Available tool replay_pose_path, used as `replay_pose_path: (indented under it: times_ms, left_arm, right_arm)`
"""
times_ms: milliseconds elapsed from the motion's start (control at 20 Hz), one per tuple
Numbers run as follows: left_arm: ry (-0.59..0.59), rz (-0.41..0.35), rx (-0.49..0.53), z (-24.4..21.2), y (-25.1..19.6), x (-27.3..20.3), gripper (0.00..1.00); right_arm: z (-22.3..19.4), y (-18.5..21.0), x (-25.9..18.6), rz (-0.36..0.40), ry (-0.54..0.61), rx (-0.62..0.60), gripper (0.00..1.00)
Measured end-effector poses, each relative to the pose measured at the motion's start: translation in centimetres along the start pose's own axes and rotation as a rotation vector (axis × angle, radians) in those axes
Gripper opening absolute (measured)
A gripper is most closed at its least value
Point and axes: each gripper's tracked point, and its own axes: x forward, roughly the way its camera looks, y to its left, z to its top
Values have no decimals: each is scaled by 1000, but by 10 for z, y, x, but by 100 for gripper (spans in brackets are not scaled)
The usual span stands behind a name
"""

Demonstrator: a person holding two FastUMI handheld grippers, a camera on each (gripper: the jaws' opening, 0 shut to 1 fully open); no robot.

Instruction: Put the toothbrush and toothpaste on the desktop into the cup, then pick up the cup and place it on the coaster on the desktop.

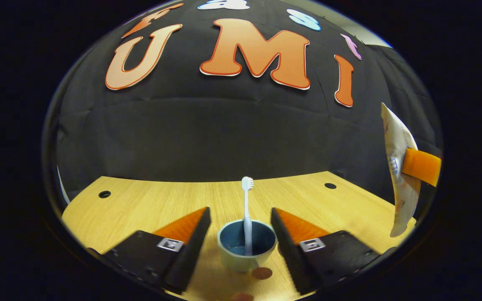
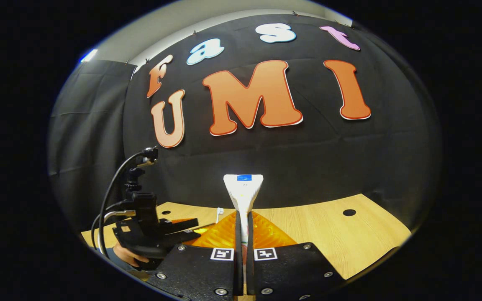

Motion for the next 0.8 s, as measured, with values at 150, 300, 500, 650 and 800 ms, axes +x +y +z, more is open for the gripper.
replay_pose_path:
  times_ms: [150, 300, 500, 650, 800]
  left_arm:
    - [-27, 27, -7, 7, 17, -22, 100]
    - [-46, 50, 13, 12, 30, -45, 99]
    - [-83, 68, 49, 16, 39, -76, 99]
    - [-91, 74, 45, 10, 45, -93, 99]
    - [-91, 92, 48, -1, 50, -108, 99]
  right_arm:
    - [3, 10, 9, 25, -9, -5, 3]
    - [8, 22, 21, 51, -23, 2, 3]
    - [10, 40, 34, 97, -38, -5, 3]
    - [14, 57, 45, 150, -59, -7, 3]
    - [16, 69, 59, 181, -77, -15, 3]
